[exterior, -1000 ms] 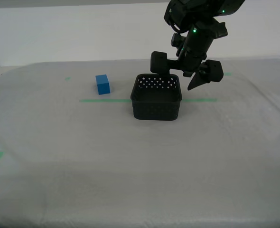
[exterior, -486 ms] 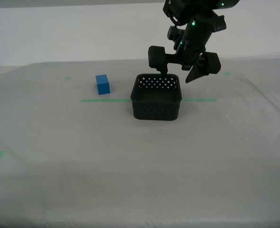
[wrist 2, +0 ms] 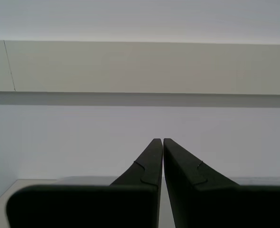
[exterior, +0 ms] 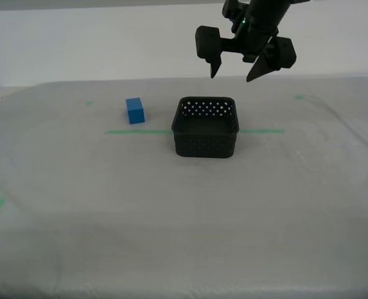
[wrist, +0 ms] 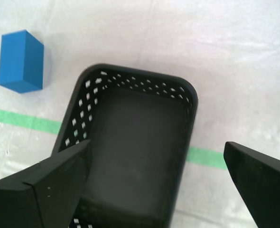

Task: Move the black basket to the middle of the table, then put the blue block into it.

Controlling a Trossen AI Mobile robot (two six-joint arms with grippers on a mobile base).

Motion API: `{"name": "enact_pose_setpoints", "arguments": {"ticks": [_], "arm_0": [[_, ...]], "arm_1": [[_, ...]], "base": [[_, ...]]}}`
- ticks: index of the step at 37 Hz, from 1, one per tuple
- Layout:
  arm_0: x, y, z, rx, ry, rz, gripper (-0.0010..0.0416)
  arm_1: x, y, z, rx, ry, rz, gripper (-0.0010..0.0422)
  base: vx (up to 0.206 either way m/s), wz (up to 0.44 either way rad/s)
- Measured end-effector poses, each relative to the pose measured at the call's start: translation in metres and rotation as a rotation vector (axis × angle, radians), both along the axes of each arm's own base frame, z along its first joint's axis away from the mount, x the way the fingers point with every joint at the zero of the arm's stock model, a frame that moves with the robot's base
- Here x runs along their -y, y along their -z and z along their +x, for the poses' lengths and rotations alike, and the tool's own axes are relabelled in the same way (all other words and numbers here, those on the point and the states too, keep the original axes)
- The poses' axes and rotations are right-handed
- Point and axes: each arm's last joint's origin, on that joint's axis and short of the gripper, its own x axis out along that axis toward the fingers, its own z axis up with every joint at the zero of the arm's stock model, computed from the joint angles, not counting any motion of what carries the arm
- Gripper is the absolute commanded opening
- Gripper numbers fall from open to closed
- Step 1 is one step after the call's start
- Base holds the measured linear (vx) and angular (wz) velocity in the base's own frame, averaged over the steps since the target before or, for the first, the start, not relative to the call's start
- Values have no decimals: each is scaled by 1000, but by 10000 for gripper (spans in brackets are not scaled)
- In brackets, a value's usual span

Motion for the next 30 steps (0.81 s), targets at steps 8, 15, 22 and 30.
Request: {"name": "enact_pose_setpoints", "arguments": {"ticks": [8, 15, 22, 30], "arm_0": [[6, -5, -7, -37, 9, -48, 397], [11, -16, -11, -24, 19, -61, 397], [24, -31, -10, 13, 33, -55, 397], [55, -51, -5, 58, 89, -53, 397]], "arm_1": [[0, 0, 0, 0, 0, 0, 0], [0, 0, 0, 0, 0, 0, 0], [0, 0, 0, 0, 0, 0, 0], [0, 0, 0, 0, 0, 0, 0]], "base": [[0, 0], [0, 0], [0, 0], [0, 0]]}}
